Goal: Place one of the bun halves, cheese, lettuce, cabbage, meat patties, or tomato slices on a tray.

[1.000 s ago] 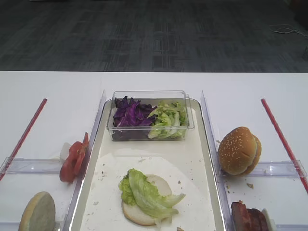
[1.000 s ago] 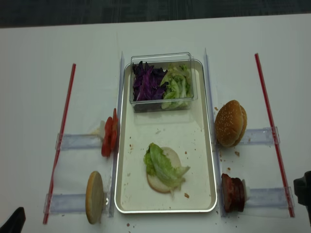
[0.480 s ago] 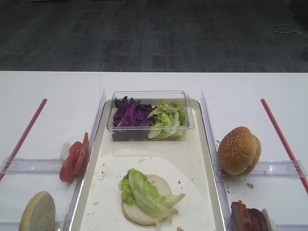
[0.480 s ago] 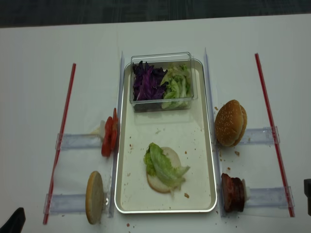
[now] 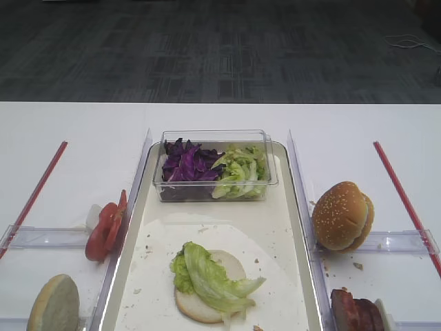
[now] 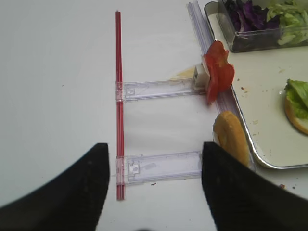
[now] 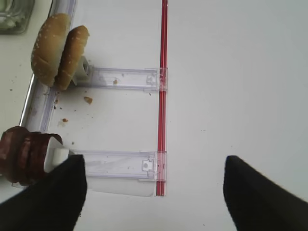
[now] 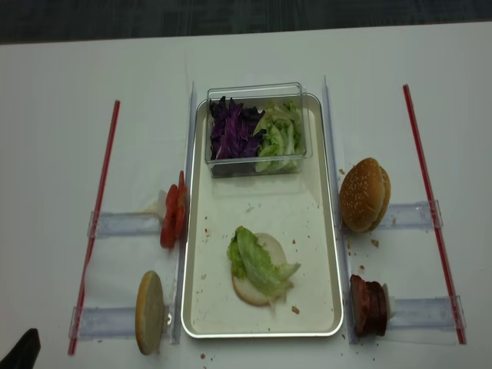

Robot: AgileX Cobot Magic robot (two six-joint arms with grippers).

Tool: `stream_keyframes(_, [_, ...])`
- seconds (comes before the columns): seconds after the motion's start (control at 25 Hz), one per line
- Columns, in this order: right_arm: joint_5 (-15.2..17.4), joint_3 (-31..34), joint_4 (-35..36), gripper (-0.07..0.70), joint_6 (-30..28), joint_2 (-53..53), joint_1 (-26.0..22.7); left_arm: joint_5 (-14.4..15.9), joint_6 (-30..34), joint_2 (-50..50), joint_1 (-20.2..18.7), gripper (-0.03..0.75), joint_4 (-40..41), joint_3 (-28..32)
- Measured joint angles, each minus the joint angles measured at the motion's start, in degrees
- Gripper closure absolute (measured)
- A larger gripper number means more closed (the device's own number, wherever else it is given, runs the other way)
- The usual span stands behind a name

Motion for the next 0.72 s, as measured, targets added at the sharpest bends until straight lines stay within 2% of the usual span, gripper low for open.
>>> stream_keyframes(0.72, [0.57, 0.0, 0.0, 0.053, 0.0, -12.79, 0.0, 0.0, -0.1, 0.0, 0.0, 0.288, 0.0, 0.0])
